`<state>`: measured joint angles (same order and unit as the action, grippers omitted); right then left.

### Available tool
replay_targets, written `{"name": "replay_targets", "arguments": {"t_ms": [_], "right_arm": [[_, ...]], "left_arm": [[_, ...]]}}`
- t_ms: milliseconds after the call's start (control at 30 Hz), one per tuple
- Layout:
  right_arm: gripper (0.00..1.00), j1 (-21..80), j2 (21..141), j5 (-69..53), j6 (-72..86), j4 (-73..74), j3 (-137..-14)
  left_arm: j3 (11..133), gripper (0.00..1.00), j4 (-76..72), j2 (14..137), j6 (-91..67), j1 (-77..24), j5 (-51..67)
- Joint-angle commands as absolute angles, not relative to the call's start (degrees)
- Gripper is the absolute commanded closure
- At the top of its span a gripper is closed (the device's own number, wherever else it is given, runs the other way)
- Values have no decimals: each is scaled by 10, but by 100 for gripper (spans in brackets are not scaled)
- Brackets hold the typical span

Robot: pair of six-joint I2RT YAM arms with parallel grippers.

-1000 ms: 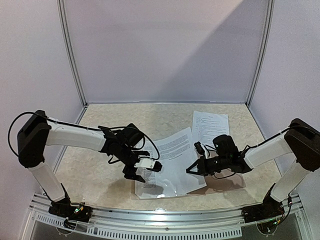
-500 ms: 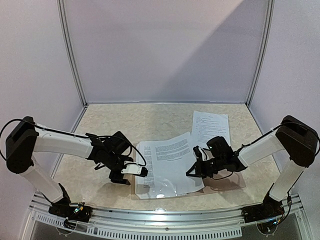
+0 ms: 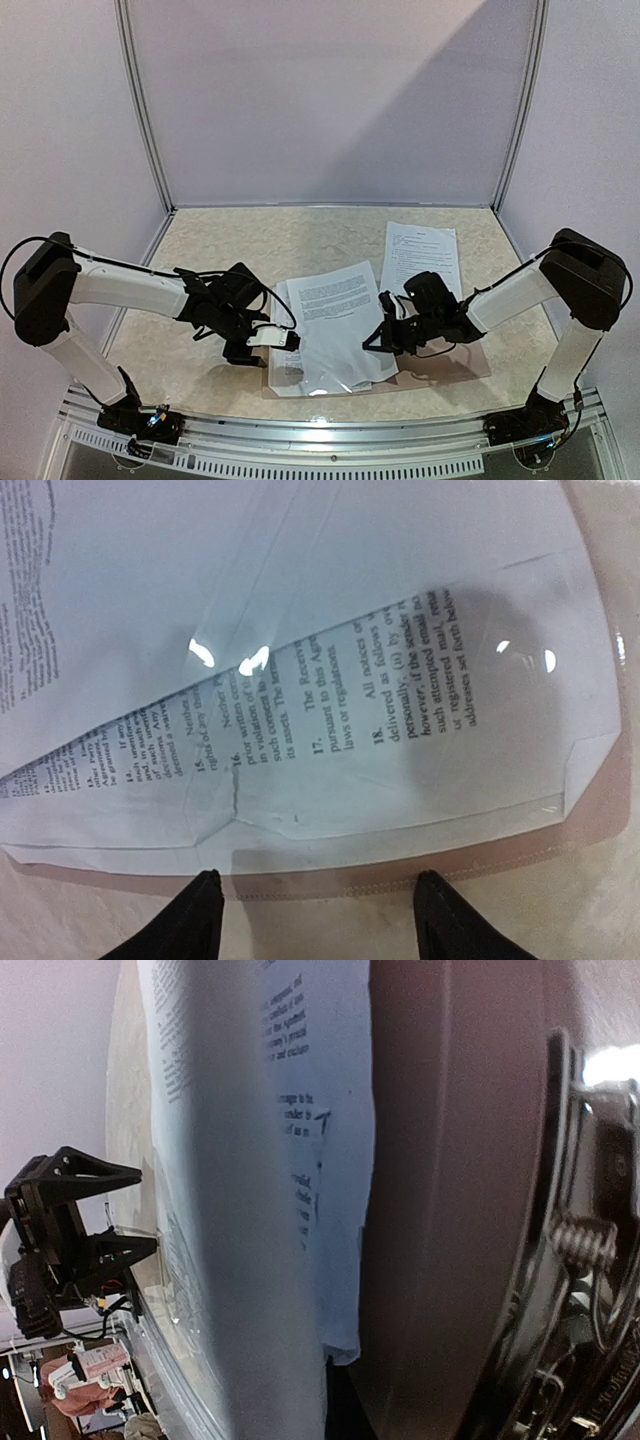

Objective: Put the files into the folder
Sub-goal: Insert the folder to form pockets on the folder.

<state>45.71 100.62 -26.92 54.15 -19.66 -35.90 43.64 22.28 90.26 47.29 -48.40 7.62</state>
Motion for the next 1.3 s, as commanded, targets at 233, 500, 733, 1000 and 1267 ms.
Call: {"name": "replay_targets", "arguments": {"t_ms": [233,500,733,1000,1267], "right_arm": [[100,465,1036,-232,530,-170,-431],[100,472,1045,-325,465,-170,-440],[100,497,1033,-359,414,-158,-432],[100,497,1044,-325,466,-191,-428],[99,497,1046,-247,487,-147,-451]], "left_arm": [[406,34,208,931,473,-491,55],[395,34,203,929,486,-491,33],[397,34,205,933,486,-491,36],[395,34,203,931,479,-491,44],[387,34,198,930,478,-490,41]]}}
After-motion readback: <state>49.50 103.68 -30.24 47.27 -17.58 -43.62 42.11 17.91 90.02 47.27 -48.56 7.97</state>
